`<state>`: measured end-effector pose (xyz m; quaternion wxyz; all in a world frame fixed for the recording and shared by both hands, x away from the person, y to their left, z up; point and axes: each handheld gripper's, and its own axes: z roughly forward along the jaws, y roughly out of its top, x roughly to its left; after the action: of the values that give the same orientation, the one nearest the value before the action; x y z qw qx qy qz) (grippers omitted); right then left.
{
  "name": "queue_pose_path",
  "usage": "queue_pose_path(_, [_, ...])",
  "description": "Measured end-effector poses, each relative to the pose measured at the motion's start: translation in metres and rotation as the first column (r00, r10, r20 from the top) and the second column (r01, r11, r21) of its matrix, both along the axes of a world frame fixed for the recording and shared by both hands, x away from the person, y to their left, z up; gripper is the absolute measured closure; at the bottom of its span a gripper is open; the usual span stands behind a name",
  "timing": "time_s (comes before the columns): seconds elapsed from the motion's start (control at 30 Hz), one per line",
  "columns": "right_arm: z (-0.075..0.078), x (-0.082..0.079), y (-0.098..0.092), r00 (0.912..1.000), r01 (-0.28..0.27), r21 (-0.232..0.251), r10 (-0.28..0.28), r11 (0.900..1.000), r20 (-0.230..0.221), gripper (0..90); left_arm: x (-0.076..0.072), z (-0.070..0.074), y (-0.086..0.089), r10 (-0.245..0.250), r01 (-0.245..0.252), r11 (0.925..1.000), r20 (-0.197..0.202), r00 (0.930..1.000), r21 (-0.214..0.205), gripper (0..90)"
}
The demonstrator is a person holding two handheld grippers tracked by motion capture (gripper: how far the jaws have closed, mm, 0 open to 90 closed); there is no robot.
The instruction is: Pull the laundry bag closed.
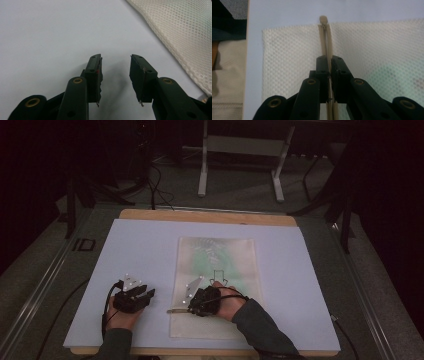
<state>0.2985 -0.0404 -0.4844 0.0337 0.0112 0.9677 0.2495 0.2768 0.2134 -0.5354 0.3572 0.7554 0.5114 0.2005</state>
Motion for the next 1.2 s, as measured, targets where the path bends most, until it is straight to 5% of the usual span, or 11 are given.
queue_pose_path(0.83, [-0.012, -0.003, 0.05, 0.9993, -0.036, -0.003, 0.036, 0.9993, -0.013, 86.0, 0.0, 0.001, 0.002, 0.005, -0.005, 1.0, 0.005, 1.0, -0.006, 60.3])
queue_pose_path(1.2, [-0.015, 0.001, 0.069, 0.9999, -0.005, -0.005, 0.005, 1.0, -0.01, 84.0, 0.0, 0.001, 0.002, 0.007, -0.007, 1.0, 0.003, 1.0, -0.006, 60.1])
